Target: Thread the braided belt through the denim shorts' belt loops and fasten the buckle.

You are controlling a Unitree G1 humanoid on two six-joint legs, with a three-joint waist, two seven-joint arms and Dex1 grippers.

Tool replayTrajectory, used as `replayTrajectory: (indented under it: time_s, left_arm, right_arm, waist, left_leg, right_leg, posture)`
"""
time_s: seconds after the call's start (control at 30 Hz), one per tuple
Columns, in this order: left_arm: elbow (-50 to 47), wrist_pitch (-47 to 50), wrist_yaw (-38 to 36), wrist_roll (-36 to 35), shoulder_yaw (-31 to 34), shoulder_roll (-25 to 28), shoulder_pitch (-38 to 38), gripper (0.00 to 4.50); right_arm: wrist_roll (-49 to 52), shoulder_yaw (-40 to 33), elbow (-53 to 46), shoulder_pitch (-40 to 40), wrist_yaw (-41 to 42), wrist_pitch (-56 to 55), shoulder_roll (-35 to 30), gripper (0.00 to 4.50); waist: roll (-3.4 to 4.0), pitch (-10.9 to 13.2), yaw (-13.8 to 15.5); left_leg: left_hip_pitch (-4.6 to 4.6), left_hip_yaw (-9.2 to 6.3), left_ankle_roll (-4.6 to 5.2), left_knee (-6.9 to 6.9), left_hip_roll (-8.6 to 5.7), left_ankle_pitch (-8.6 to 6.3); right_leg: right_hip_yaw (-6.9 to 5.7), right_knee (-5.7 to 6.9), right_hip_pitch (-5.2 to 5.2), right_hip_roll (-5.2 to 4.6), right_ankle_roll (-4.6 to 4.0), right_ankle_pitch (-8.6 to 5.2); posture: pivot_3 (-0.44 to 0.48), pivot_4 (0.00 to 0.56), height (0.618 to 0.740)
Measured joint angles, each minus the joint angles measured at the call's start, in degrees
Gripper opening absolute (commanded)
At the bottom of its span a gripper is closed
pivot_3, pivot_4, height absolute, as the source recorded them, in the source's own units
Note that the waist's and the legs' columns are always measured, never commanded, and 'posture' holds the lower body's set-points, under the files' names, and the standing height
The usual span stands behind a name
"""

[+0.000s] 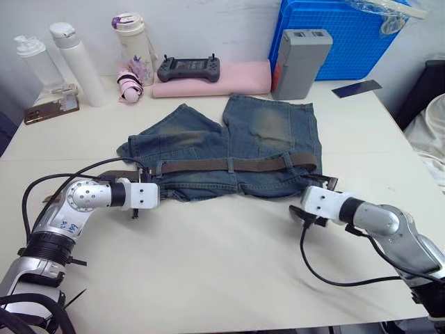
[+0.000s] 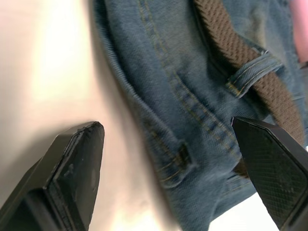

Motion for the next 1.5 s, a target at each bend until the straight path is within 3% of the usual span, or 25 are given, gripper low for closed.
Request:
replayTrajectory:
  time_s: [0.03,0.3,0.53,0.83,0.87,0.93,0.97,1.03,1.17,1.2,1.3,1.5]
  left_arm:
    - [0.3,-0.67,-0.02,0.17,0.19,0.04,0.03,0.29]
    - [1.65,-2.89,0.07,-0.1,2.01,0.98,1.7,0.29]
    - [0.36,-5.43,1.67,-0.63,3.74,2.96,5.37,0.29]
    - [-1.28,-3.77,1.62,-1.61,4.41,2.99,6.8,0.29]
    - [-2.1,-2.82,0.99,-2.53,4.78,2.99,7.33,1.11]
    - [-3.16,-1.34,0.24,-4.08,5.41,2.92,8.24,1.68]
    - [-3.58,-0.65,-0.02,-4.87,5.78,2.92,8.63,2.16]
    - [-5.44,1.47,-1.21,-6.62,6.79,2.94,9.72,2.64]
    - [-8.36,3.62,-1.54,-7.96,8.23,3.08,11.5,4.27]
    - [-9.87,4.7,-1.93,-8.41,8.85,3.47,12.22,4.5]
    - [-15.38,9.96,-5.15,-11.1,10.29,4.83,15.18,4.5]
    - [-23.9,18.96,-7.06,-15.42,12.67,4.71,17.64,4.5]
  right_arm:
    - [-0.17,0.53,1.38,-1.09,0.44,0.17,0.36,3.72]
    - [2.64,-0.01,1.17,-1.87,7.05,7.74,1.77,0.04]
    - [8.72,-3.44,-8.07,3.82,13.67,15.33,-0.86,0.04]
    - [8.33,-2.95,-8.62,3.07,13.05,17.56,0.05,0.04]
    - [8.34,-2.96,-8.54,2.94,12.83,17.72,0.27,0.44]
    - [8.62,-3.27,-8.39,2.88,12.4,18.36,0.75,1.14]
    - [8.8,-3.66,-8.19,2.87,12.19,18.67,1.07,1.7]
    - [10.8,-5.82,-7.63,2.87,12.3,20.73,1.76,2.29]
    - [17.28,-10.97,-8.23,2.43,14.63,26.31,1.77,4.11]
    - [20.14,-12.59,-9.03,1.38,15.53,28.62,1.78,4.46]
    - [30.66,-20.03,-9.86,-6.18,17.15,38.91,1.8,4.46]
    - [36.03,-20.42,-1.23,-20.56,8.42,56.37,8.58,4.46]
  waist:
    - [-0.04,-0.02,-0.02]
    - [-0.06,-0.04,0.07]
    - [-0.06,-0.04,0.15]
    - [-0.06,-0.04,0.06]
    - [-0.06,-0.04,0.0]
    - [-0.06,-0.04,0.01]
    - [-0.06,-0.04,0.05]
    - [-0.05,-0.04,0.25]
    - [-0.03,-0.02,0.44]
    - [-0.02,-0.01,0.47]
    - [0.03,0.02,0.19]
    - [0.04,0.05,0.19]
  left_leg:
    - [0.01,0.0,0.0,0.0,0.0,0.0]
    - [-0.05,-0.08,0.01,-0.03,0.0,-0.01]
    - [-0.08,-0.14,0.02,-0.18,0.0,-0.03]
    - [-0.06,-0.1,0.01,-0.12,0.0,-0.03]
    - [-0.06,-0.09,0.01,-0.12,0.0,-0.03]
    - [-0.07,-0.1,0.01,-0.12,0.01,-0.03]
    - [-0.07,-0.1,0.01,-0.12,0.01,-0.03]
    - [-0.09,-0.11,0.01,-0.1,-0.03,-0.03]
    - [-0.15,-0.16,0.05,-0.1,-0.03,-0.05]
    - [-0.16,-0.17,0.06,-0.1,-0.04,-0.06]
    - [-0.17,-0.18,0.07,-0.13,-0.03,-0.07]
    - [-0.24,-0.2,0.05,-0.15,-0.02,-0.07]
  right_leg:
    - [0.04,0.02,0.01,0.0,0.0,0.0]
    - [0.03,-0.04,0.02,-0.02,0.0,0.0]
    - [-0.05,-0.13,-0.01,-0.03,0.0,0.0]
    - [-0.01,-0.1,0.0,-0.04,0.0,0.0]
    - [-0.01,-0.1,0.0,-0.04,0.0,0.0]
    - [-0.01,-0.1,-0.01,-0.04,0.0,0.0]
    - [-0.02,-0.1,-0.01,-0.04,0.0,0.0]
    - [-0.03,-0.1,0.0,-0.09,0.0,0.0]
    - [-0.05,-0.12,-0.01,-0.11,0.0,0.0]
    - [-0.06,-0.13,-0.01,-0.11,0.0,0.0]
    - [-0.05,-0.15,-0.03,-0.11,0.0,0.0]
    - [-0.01,-0.14,-0.1,-0.16,-0.01,0.0]
  posture:
    - [0.0,0.15,0.739]
    - [0.0,0.15,0.739]
    - [0.0,0.15,0.739]
    - [0.0,0.15,0.739]
    - [0.0,0.15,0.739]
    - [0.0,0.15,0.739]
    - [0.0,0.15,0.739]
    - [0.0,0.15,0.739]
    - [0.0,0.15,0.739]
    - [0.0,0.15,0.739]
    - [0.0,0.15,0.739]
    - [0.0,0.15,0.739]
